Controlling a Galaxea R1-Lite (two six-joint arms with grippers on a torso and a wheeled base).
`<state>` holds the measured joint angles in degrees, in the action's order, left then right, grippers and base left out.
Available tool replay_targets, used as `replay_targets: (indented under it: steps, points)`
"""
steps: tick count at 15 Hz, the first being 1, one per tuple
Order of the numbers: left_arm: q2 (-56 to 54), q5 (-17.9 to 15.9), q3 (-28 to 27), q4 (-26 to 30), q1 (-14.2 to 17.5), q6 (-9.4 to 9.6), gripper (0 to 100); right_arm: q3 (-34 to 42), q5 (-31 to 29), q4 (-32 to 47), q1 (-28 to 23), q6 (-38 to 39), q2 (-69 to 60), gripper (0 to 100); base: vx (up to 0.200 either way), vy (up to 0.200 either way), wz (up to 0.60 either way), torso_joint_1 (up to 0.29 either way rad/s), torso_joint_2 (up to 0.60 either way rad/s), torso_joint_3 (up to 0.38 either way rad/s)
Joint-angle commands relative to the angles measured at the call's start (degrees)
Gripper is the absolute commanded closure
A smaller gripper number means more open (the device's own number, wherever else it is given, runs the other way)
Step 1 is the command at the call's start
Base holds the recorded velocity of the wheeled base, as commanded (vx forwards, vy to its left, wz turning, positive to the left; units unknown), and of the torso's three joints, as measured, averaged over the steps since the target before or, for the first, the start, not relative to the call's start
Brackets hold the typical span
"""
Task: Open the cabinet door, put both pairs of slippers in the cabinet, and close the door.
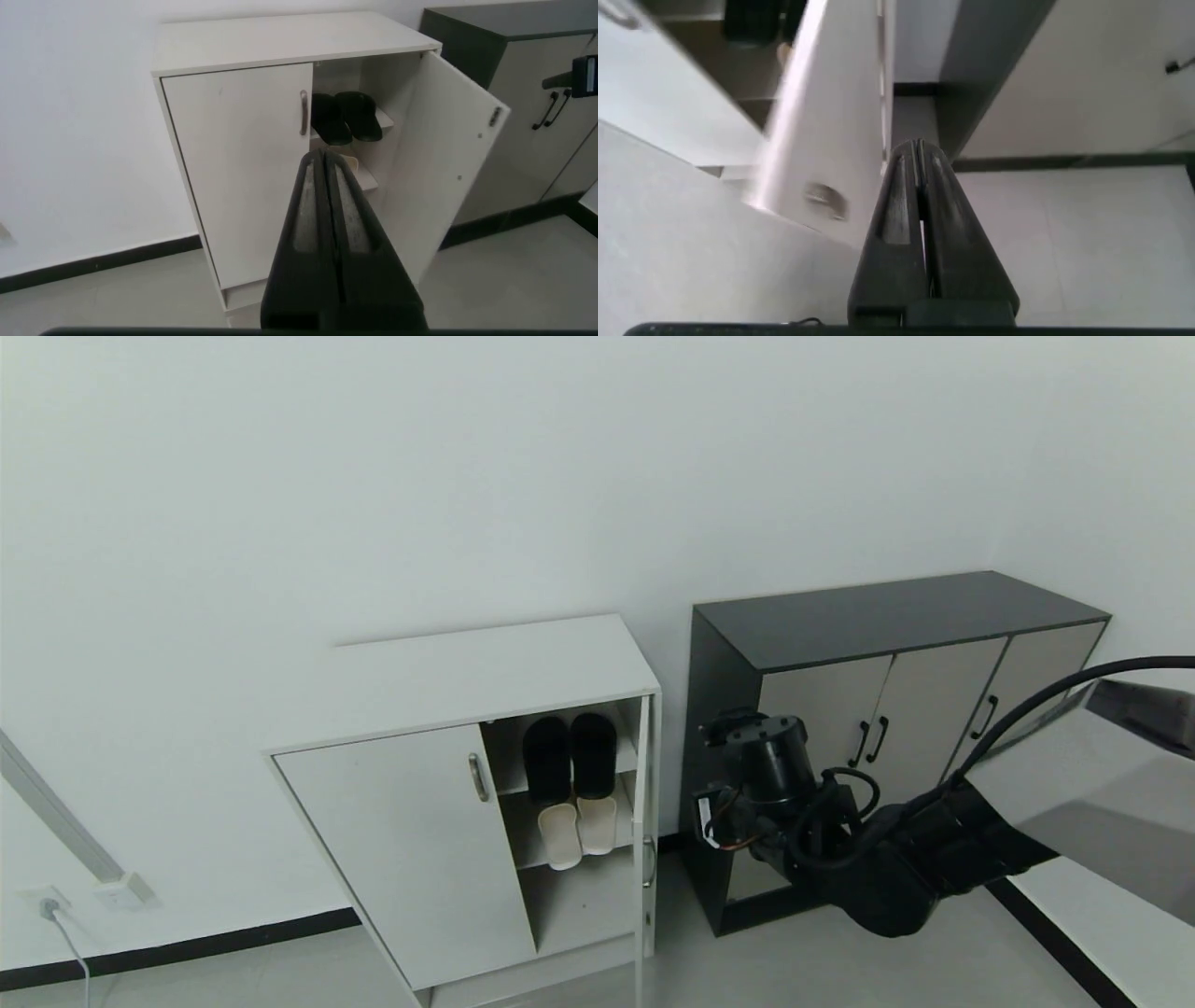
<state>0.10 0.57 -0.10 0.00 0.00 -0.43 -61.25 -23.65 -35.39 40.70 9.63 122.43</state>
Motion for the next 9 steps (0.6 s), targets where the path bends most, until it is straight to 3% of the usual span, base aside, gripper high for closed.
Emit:
replay_targets:
  steps: [1, 6, 9]
  points:
    - [0.0, 0.0, 0.0, 0.0, 0.0, -0.01, 100, 2.7, 0.0, -2.0, 1.1, -0.8, -2.2, 100, 0.000, 0.000, 0.00, 0.000, 0.00, 0.000]
    - [0.0, 0.0, 0.0, 0.0, 0.0, -0.01, 100, 4.6, 0.0, -5.0, 1.8, -1.6, -2.1, 100, 0.000, 0.000, 0.00, 0.000, 0.00, 0.000]
    - [0.0, 0.0, 0.0, 0.0, 0.0, -0.01, 100, 4.9, 0.1, -5.0, 2.0, -1.6, -2.0, 100, 0.000, 0.000, 0.60, -0.002, 0.00, 0.001]
